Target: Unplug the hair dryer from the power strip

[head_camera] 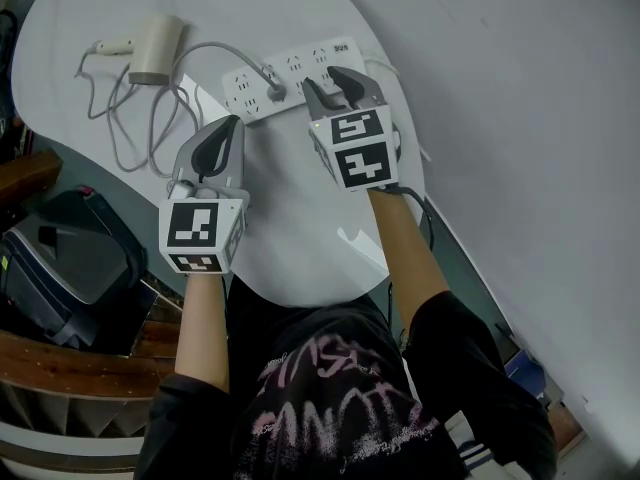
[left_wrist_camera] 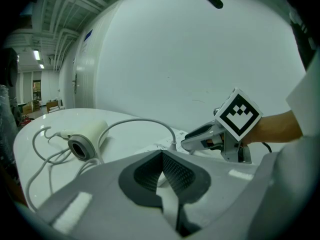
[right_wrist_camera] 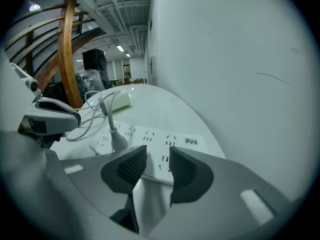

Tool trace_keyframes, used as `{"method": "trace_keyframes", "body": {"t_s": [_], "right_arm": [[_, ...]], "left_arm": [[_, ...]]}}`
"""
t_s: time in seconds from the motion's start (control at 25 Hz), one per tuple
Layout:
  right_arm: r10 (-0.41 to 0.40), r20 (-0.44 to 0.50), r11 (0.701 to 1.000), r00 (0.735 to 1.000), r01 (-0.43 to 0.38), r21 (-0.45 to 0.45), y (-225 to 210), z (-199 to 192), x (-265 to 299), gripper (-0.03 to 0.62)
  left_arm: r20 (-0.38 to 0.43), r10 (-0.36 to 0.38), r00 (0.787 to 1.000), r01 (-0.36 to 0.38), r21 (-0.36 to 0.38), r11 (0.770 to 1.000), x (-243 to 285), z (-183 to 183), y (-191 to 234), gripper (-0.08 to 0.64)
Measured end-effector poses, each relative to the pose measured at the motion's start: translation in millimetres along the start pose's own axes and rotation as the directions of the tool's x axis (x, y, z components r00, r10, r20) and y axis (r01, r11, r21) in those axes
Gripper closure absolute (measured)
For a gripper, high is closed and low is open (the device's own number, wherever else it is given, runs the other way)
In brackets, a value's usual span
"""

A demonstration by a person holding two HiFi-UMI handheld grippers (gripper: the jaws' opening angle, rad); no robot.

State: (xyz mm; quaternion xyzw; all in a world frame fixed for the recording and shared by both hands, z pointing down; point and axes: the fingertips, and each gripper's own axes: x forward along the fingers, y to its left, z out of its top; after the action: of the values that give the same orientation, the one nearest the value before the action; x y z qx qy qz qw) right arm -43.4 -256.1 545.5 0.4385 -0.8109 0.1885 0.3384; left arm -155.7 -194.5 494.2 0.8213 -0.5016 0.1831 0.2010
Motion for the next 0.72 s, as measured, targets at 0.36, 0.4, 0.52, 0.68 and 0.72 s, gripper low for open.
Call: {"method": "trace_keyframes", "body": {"t_s": [0.36,0.4,0.52,0.68,0.72], "right_arm": [[0.006,0.004,1.000,1.000,-0.006,-0.005,0.8,0.1,-0.1,0.433],[0.006,0.005,1.000,1.000,-0.006,-0.005,0.9,0.0,0.2,0.433],[0.005,0.006,1.000,1.000,-0.005,-0.005,1.3,-0.2,0.1,0.433],[0.009,0.002,1.000,1.000,-0.009,-0.006,0.9,0.1,0.1,0.433],[0.010,0.000,1.000,1.000,-0.010,-0.005,1.0,0.3,0.3,0.433]], "left_arm": [[-0.032,-0.022,0.999,0.022,0.022,1.000,6.5,-0.9,-7.5,0.547],[-0.037,-0.026,0.999,0.026,0.021,0.999,8.1,-1.1,-7.9,0.540],[-0.049,-0.041,0.998,0.043,0.023,0.999,13.4,0.5,-10.2,0.514],[-0.048,-0.070,0.996,0.073,0.067,0.995,27.6,4.4,-13.6,0.478],[-0.050,-0.080,0.996,0.084,0.088,0.993,32.0,5.0,-15.3,0.466]]}}
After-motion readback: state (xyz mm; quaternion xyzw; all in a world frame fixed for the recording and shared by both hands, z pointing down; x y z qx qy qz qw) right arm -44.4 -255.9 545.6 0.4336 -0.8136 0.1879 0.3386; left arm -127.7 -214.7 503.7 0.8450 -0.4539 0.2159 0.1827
